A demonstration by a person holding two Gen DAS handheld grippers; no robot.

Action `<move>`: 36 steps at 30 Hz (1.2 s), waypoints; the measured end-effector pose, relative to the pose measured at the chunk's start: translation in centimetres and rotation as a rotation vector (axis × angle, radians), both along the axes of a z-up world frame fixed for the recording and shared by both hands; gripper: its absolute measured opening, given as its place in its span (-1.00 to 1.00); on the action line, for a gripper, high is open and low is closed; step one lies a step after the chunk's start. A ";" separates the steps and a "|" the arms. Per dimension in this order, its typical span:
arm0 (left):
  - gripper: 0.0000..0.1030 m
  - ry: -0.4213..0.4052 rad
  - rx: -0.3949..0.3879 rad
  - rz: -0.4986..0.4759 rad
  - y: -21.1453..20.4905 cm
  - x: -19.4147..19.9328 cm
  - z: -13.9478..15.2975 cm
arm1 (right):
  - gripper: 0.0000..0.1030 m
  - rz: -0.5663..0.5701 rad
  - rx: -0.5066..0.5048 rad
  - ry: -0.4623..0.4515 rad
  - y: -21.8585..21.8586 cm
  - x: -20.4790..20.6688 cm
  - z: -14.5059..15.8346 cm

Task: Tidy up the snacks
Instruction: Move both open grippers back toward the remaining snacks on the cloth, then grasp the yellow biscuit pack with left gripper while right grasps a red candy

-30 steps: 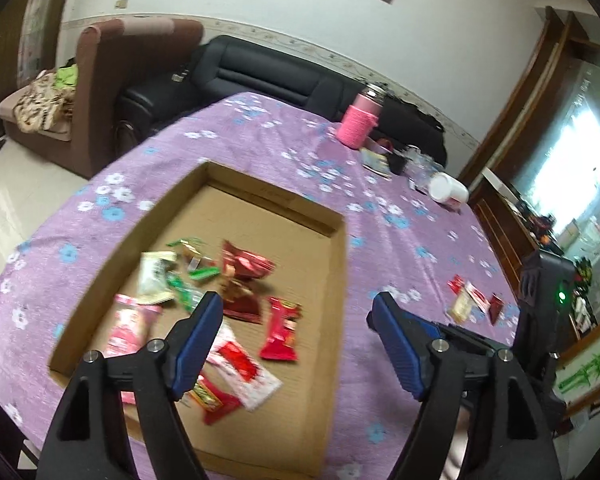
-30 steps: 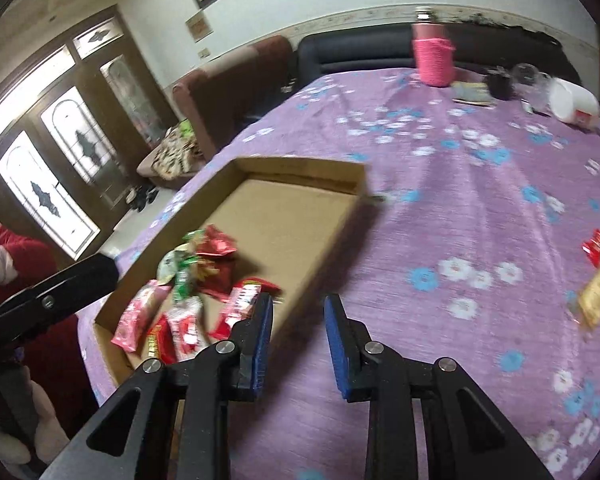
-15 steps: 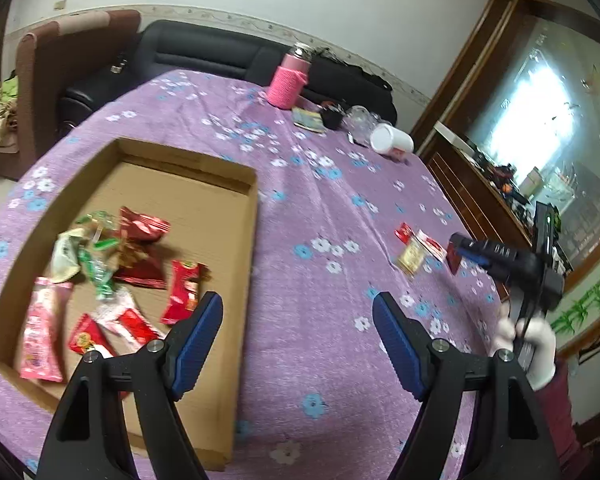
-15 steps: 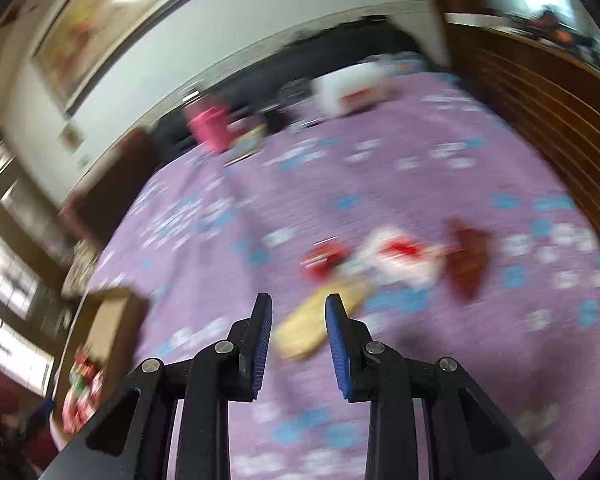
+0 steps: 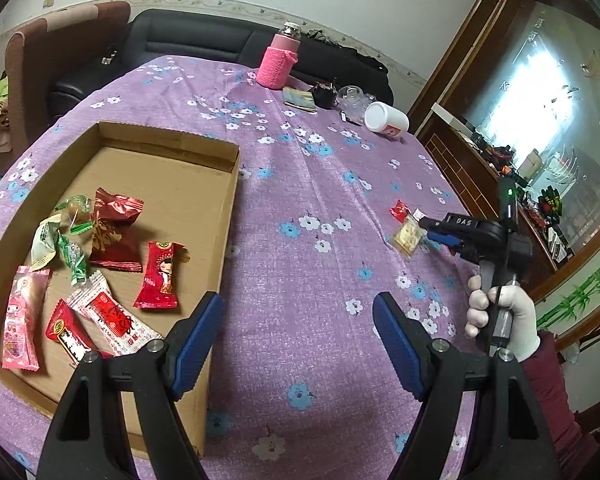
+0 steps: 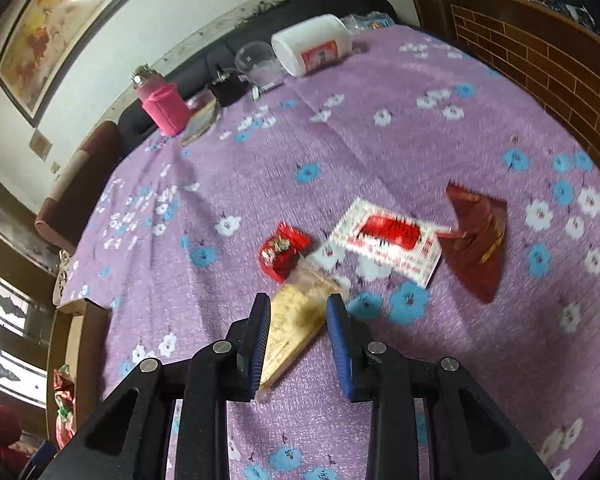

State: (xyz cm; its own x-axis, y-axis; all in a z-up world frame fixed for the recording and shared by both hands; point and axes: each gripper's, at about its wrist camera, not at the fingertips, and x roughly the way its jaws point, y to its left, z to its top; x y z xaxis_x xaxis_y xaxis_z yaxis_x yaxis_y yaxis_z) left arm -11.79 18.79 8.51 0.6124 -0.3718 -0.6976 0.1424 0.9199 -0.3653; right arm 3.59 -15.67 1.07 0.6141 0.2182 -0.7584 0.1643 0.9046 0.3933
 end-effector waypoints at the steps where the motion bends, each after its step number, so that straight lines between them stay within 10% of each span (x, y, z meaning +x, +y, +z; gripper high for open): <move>1: 0.49 0.004 -0.002 0.002 0.0 0.1 -0.1 | -0.22 -0.004 0.005 0.008 0.1 0.0 -0.3; 9: 0.49 0.021 -0.010 -0.012 -0.4 0.3 -0.6 | 0.10 -0.002 -0.102 0.010 3.3 1.4 -0.8; 13: 0.49 0.022 -0.011 -0.007 -0.3 0.3 -0.6 | -0.29 0.062 -0.209 0.004 6.3 1.7 -0.8; 23: 0.49 0.036 -0.026 -0.011 -0.2 0.7 -1.1 | -0.39 0.461 0.121 0.016 11.9 -1.9 0.0; 27: 0.49 0.037 -0.029 -0.020 -0.4 0.7 -1.3 | 0.19 0.285 0.061 -0.101 7.9 -1.0 2.6; 36: 0.49 0.048 -0.021 -0.035 -1.3 0.9 -1.8 | 0.19 0.135 -0.125 -0.065 6.1 6.0 2.3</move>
